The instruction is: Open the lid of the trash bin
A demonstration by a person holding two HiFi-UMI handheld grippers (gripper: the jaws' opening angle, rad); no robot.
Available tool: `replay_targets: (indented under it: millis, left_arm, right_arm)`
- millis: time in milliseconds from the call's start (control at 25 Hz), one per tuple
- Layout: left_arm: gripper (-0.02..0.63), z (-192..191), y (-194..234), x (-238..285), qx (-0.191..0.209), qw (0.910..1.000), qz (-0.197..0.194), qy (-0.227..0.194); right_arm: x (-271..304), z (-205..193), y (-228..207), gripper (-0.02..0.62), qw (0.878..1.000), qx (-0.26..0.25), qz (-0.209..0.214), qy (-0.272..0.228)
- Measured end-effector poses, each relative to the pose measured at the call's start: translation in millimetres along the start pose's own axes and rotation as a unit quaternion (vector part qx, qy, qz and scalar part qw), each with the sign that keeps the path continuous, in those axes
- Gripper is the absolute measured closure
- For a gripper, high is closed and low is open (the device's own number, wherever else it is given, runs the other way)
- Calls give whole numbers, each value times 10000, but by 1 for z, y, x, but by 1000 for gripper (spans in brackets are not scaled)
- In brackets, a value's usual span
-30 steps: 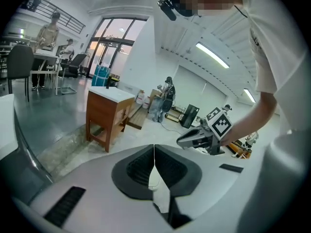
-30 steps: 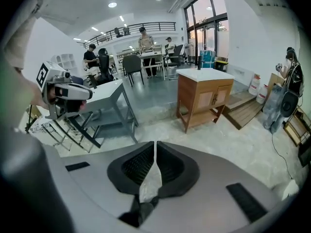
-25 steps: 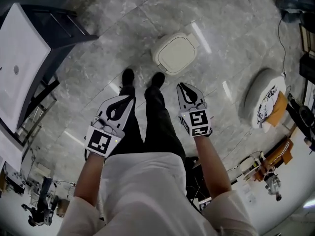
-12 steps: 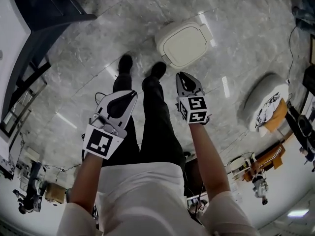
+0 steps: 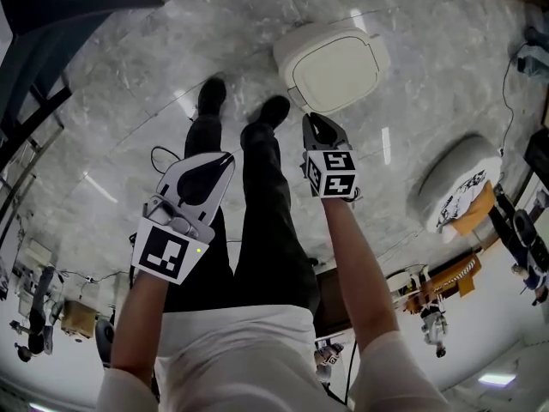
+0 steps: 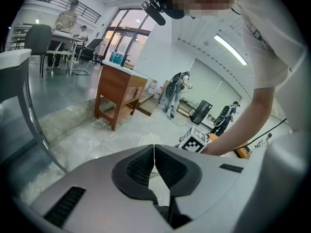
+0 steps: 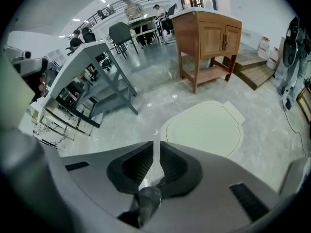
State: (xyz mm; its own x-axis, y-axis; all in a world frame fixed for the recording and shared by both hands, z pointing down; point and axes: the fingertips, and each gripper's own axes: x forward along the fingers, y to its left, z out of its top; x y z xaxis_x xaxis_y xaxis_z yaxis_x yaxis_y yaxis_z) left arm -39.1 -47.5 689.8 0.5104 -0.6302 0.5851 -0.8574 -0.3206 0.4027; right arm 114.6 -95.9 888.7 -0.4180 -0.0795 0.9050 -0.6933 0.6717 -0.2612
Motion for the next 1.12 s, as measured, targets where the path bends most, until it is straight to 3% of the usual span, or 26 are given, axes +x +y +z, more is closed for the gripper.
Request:
replay_targets:
  millis: [240,640,1120]
  left_arm:
    - [588,-24,9,13,-118,9998,-4,148]
    - [588,-46,13,21,-231,9990,-118,358]
    - [588,-58,18,26,-331,9979,-201,514]
  right_arm:
    - [36,-23,-4,561,9997,95,-67,222]
    - [76,-50,-18,537,9950,800,-437,404]
    - [94,-61,-29,531,9845,887,-1419,518]
